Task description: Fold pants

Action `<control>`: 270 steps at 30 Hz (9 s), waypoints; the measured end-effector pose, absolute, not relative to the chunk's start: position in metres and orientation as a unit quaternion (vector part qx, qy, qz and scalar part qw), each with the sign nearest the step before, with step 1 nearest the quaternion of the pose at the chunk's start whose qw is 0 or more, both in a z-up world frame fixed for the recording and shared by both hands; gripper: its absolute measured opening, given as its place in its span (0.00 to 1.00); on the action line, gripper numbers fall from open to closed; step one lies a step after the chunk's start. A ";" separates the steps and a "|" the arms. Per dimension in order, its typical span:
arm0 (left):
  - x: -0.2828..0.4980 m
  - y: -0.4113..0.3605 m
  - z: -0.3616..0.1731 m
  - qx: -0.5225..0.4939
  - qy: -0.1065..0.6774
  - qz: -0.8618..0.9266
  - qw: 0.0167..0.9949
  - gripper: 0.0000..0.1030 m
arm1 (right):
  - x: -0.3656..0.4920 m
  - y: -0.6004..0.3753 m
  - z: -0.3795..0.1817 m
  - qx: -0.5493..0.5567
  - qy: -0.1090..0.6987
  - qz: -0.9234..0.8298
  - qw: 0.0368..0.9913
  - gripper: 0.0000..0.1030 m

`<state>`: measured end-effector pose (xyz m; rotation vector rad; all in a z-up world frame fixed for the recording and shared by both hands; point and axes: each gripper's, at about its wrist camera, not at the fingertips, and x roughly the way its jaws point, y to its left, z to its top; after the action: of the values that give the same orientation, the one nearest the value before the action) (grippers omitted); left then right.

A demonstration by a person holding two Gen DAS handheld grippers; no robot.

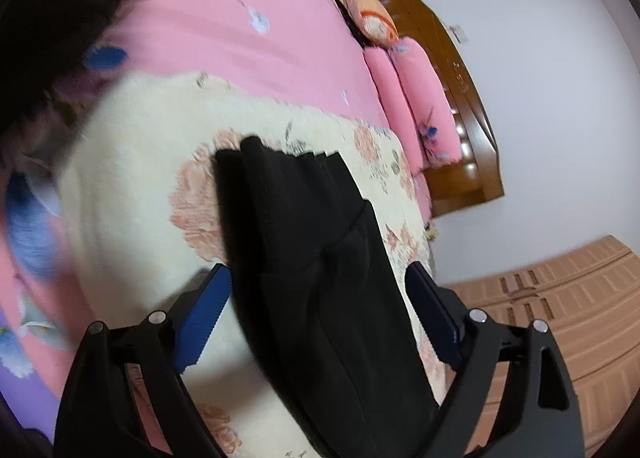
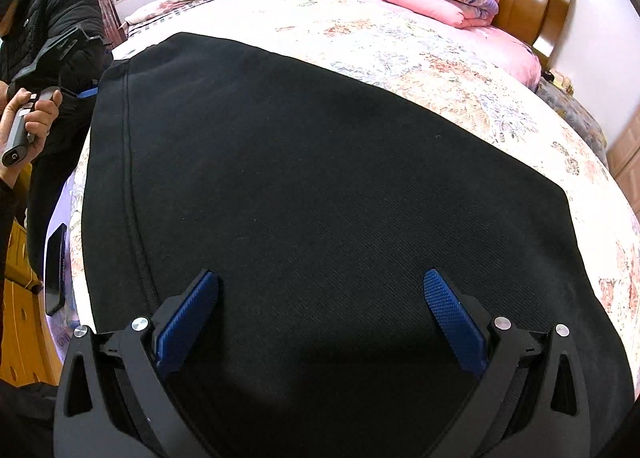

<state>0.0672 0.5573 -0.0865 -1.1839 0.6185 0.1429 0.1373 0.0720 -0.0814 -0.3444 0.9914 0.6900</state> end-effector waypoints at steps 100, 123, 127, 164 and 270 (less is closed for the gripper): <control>0.051 0.284 -0.058 0.082 0.375 0.048 0.922 0.87 | 0.118 -0.046 -0.031 0.165 0.447 0.374 0.796 0.18; 0.006 0.264 -0.031 0.163 0.408 -0.006 0.898 0.86 | 0.095 -0.067 -0.062 0.121 0.489 0.294 0.812 0.78; 0.004 0.275 0.014 0.061 0.352 -0.038 0.933 0.94 | 0.084 -0.061 -0.025 0.026 0.417 0.258 0.871 0.79; 0.130 0.102 -0.033 0.089 0.408 -0.092 0.904 0.99 | 0.027 -0.191 -0.022 0.055 0.402 0.122 0.906 0.95; 0.098 0.312 -0.023 -0.260 0.407 -0.208 0.851 0.86 | 0.031 0.148 -0.060 -0.201 0.254 0.245 0.914 0.20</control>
<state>0.0977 0.3123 -0.0230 -0.5481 0.8566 -0.4390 0.0309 0.1484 -0.0604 -0.4139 0.5238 0.5056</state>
